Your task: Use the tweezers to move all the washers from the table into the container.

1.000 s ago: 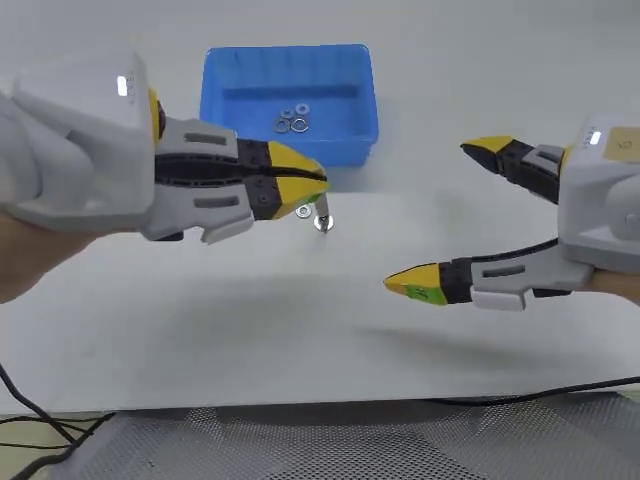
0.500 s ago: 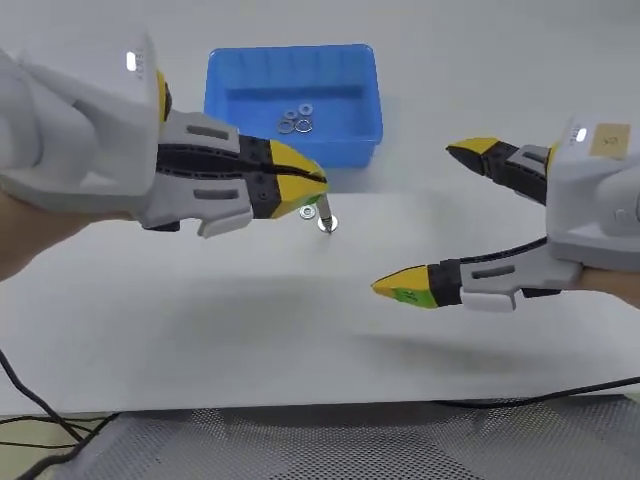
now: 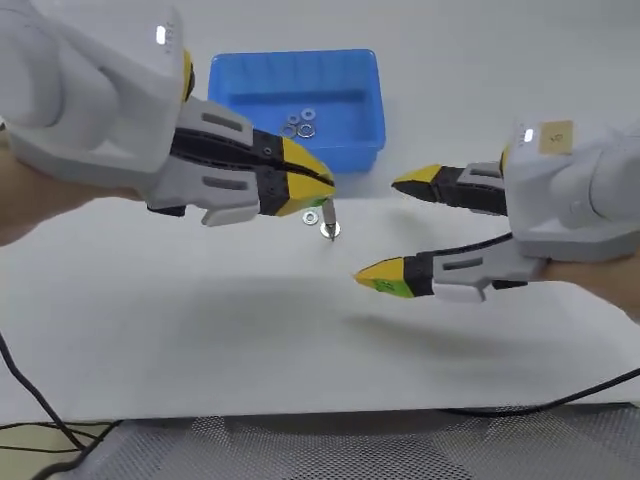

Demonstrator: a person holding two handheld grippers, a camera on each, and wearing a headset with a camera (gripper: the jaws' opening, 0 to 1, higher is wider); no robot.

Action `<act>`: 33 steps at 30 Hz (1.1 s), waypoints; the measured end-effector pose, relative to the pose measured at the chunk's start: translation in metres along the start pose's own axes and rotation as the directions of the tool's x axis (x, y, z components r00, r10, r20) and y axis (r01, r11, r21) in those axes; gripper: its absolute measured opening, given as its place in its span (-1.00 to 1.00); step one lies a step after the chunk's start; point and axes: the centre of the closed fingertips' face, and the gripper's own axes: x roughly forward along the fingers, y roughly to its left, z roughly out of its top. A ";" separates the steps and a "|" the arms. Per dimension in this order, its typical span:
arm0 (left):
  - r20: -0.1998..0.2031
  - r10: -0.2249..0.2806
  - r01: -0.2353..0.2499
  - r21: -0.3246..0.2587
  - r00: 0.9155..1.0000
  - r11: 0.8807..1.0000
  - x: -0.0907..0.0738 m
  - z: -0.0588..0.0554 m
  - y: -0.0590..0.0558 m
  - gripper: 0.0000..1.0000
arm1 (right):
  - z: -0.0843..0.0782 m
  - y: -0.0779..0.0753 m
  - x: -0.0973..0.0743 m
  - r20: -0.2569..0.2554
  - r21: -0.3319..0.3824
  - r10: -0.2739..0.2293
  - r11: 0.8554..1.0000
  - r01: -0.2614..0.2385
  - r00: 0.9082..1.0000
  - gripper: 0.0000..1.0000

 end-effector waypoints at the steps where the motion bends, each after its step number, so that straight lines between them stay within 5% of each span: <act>1: 0.001 -0.001 0.001 -0.001 1.000 1.000 0.000 0.000 0.000 -0.91 | 0.003 0.001 0.003 0.010 -0.003 0.010 1.000 -0.010 1.000 0.14; 7: 0.003 -0.003 0.003 0.001 1.000 1.000 0.000 0.000 -0.001 -0.91 | 0.021 0.007 0.020 0.080 -0.021 0.081 0.997 -0.079 0.994 -0.17; 19: 0.004 -0.005 0.005 0.010 1.000 1.000 0.002 0.001 -0.001 -0.91 | 0.022 0.017 0.031 0.038 -0.125 0.164 0.979 -0.158 0.986 -0.64; 23: 0.003 -0.010 0.010 0.014 1.000 1.000 0.003 0.001 -0.002 -0.91 | 0.015 0.016 0.034 -0.010 -0.171 0.153 0.973 -0.152 0.988 -0.67; 33: -0.009 -0.012 0.012 0.029 1.000 1.000 0.005 0.002 -0.003 -0.91 | 0.016 0.014 0.034 -0.015 -0.233 0.125 0.964 -0.125 0.992 -0.78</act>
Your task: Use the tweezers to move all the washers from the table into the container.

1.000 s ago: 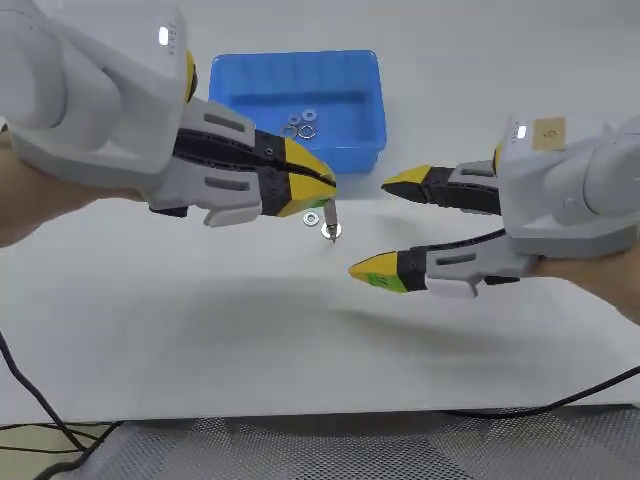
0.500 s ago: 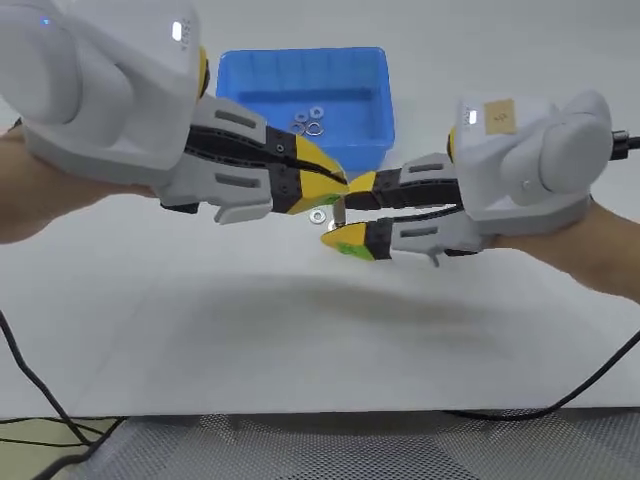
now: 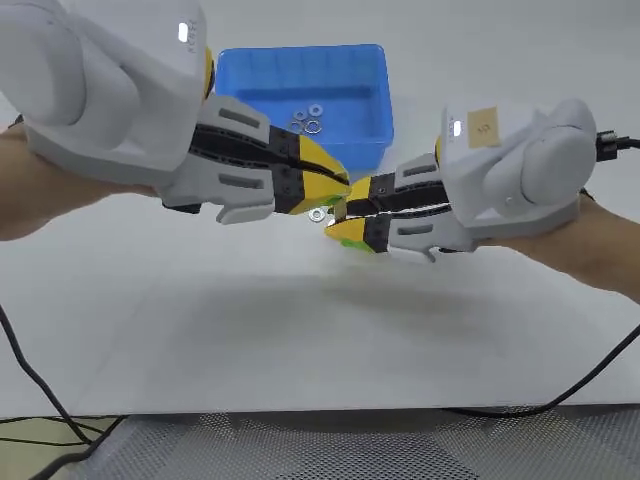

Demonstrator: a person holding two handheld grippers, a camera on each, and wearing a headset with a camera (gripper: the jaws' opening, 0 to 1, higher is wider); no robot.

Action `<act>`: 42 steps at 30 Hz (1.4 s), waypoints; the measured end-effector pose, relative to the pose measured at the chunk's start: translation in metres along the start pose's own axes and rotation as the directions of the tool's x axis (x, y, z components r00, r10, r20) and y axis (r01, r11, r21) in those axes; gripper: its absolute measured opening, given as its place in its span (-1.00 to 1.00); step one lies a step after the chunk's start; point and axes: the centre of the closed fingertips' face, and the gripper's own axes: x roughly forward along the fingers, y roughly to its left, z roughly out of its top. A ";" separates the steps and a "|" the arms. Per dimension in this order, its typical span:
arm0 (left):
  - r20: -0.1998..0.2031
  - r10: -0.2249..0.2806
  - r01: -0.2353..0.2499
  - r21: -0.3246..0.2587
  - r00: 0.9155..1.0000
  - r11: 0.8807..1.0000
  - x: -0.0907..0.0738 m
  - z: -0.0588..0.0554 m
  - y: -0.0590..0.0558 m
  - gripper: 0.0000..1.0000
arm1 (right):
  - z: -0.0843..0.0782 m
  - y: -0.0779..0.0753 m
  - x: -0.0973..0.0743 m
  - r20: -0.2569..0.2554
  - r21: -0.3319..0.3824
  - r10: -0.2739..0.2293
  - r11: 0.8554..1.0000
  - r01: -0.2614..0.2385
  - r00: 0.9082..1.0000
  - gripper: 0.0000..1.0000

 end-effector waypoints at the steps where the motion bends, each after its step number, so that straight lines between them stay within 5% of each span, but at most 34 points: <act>1: -0.001 -0.001 0.001 0.000 1.000 1.000 0.000 0.000 0.000 -0.91 | 0.000 0.000 0.000 0.000 -0.003 0.000 1.000 0.000 1.000 -0.79; 11: 0.020 0.045 -0.044 -0.029 0.999 0.999 0.001 0.002 0.003 -0.87 | 0.000 0.000 -0.001 0.018 0.002 -0.001 1.000 0.001 1.000 -0.82; 16: 0.059 0.075 -0.073 -0.037 0.995 0.997 -0.008 0.013 0.008 -0.68 | 0.001 0.001 -0.001 0.022 0.016 -0.003 1.000 0.003 1.000 -0.82; 22: 0.061 0.074 -0.073 -0.026 0.995 0.997 -0.022 0.011 -0.001 -0.54 | 0.005 0.000 -0.004 0.024 0.024 -0.014 1.000 0.014 1.000 -0.82; 25: 0.065 0.123 -0.121 -0.027 0.990 0.992 -0.030 0.008 -0.001 -0.35 | 0.012 -0.002 -0.007 0.030 0.023 -0.023 0.999 0.023 0.999 -0.82; 32: 0.090 0.261 -0.256 -0.062 0.961 0.965 -0.056 0.002 0.009 0.16 | 0.028 -0.002 -0.010 0.030 0.017 -0.029 0.999 0.028 0.999 -0.83; 35: 0.103 0.351 -0.344 -0.080 0.931 0.936 -0.070 0.001 0.020 0.49 | 0.039 -0.002 -0.012 0.035 -0.005 -0.030 1.000 0.030 0.999 -0.82; 37: 0.112 0.377 -0.367 -0.095 0.920 0.925 -0.078 0.001 0.023 0.62 | 0.046 -0.003 -0.015 0.034 -0.024 -0.030 0.999 0.031 0.999 -0.82; 42: 0.117 0.401 -0.390 -0.107 0.909 0.915 -0.090 -0.002 0.024 0.76 | 0.064 -0.009 -0.022 0.040 -0.053 -0.030 0.998 0.032 0.999 -0.82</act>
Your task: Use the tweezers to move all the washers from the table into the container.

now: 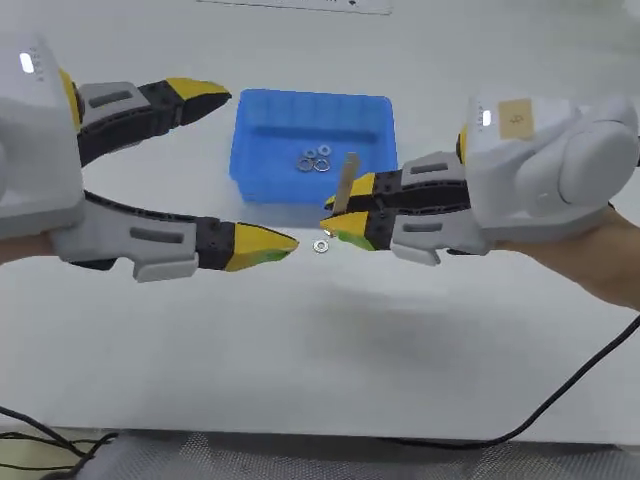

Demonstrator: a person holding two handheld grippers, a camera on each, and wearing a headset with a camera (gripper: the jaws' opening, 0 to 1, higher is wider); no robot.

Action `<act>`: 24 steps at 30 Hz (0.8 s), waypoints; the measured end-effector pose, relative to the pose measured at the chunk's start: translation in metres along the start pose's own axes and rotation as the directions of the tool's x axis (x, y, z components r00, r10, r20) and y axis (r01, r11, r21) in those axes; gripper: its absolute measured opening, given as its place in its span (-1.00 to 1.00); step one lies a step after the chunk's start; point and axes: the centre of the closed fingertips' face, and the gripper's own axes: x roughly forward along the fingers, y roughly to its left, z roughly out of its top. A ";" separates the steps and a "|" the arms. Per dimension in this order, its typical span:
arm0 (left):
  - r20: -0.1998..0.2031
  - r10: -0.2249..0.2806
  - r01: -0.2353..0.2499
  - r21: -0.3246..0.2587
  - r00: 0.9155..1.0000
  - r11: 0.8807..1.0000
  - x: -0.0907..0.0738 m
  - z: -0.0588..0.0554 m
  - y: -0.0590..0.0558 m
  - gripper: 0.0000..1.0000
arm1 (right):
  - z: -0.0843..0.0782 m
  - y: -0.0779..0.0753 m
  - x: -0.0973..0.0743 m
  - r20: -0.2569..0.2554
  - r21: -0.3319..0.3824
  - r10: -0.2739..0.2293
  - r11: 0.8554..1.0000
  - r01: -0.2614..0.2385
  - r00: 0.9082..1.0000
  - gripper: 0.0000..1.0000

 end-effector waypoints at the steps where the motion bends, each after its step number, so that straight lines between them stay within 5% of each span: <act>1: -0.002 0.008 -0.008 0.003 1.000 1.000 -0.001 -0.001 0.001 0.80 | 0.004 -0.002 -0.001 0.005 -0.004 -0.002 1.000 0.002 1.000 -0.82; 9: 0.031 0.057 -0.055 -0.056 0.998 0.997 -0.018 -0.010 0.005 0.99 | 0.033 -0.017 -0.007 0.033 -0.036 -0.008 0.999 0.009 0.999 -0.82; 14: 0.026 0.074 -0.072 -0.070 0.997 0.995 -0.026 -0.019 0.005 0.99 | 0.037 -0.036 -0.004 0.034 -0.049 -0.027 0.998 0.029 0.999 -0.82; 20: 0.132 0.192 -0.174 -0.135 0.973 0.975 -0.030 -0.010 0.016 0.99 | 0.028 -0.070 0.010 0.030 -0.030 -0.069 0.997 0.070 0.997 -0.82; 24: 0.141 0.207 -0.185 -0.154 0.968 0.971 -0.026 -0.015 0.018 0.98 | 0.019 -0.087 0.021 0.022 -0.022 -0.086 0.996 0.086 0.996 -0.82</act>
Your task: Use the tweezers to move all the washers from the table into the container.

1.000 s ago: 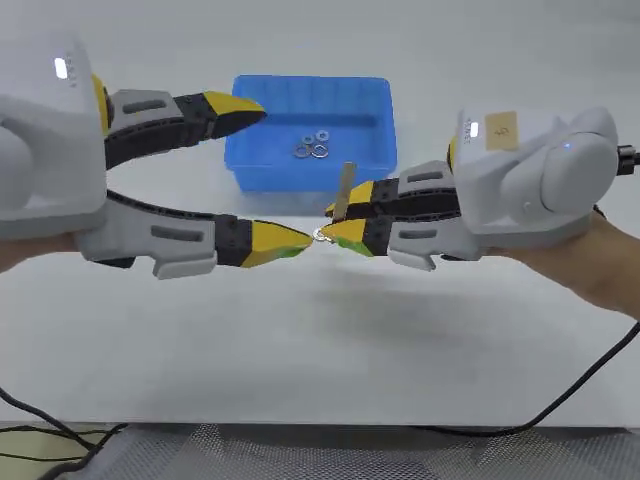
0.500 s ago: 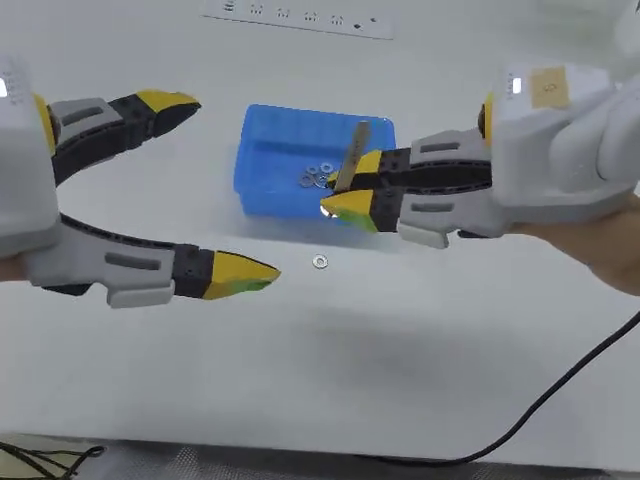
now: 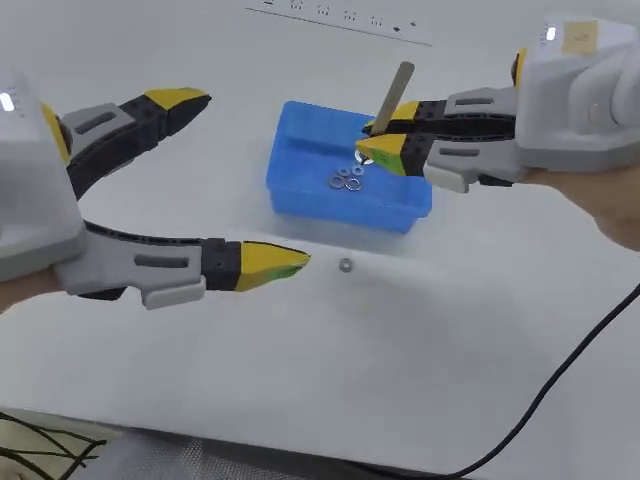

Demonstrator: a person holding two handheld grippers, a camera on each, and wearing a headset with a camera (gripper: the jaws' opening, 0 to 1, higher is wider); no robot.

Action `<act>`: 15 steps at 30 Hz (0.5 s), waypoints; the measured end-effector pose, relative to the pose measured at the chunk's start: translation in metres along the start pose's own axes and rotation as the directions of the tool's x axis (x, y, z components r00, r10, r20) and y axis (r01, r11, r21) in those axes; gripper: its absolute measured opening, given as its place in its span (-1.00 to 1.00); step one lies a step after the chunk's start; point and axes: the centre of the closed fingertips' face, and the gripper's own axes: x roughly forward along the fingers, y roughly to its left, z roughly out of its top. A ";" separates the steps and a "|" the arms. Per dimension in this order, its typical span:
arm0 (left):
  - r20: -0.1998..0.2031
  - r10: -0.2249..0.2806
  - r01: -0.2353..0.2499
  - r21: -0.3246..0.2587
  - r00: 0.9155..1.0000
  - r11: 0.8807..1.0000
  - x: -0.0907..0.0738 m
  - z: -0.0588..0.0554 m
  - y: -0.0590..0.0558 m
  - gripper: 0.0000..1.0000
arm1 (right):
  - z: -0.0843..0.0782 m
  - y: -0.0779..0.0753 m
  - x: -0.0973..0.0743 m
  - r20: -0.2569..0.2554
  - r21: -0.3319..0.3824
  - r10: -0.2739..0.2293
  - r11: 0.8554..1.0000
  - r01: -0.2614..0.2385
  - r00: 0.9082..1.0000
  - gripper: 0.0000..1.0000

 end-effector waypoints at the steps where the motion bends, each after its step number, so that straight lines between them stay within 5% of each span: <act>1: -0.007 0.000 0.000 -0.010 1.000 1.000 0.002 -0.003 0.001 0.98 | -0.002 -0.003 0.003 0.000 0.002 -0.003 1.000 0.003 1.000 -0.82; 5: -0.038 -0.012 0.011 -0.024 0.999 1.000 0.009 -0.015 0.004 0.95 | -0.014 -0.011 0.014 -0.020 0.007 -0.010 1.000 0.010 1.000 -0.82; 15: -0.072 -0.068 0.067 -0.019 0.995 0.998 0.016 -0.023 0.000 0.96 | -0.042 -0.023 0.033 -0.055 0.044 -0.007 0.999 0.009 0.998 -0.82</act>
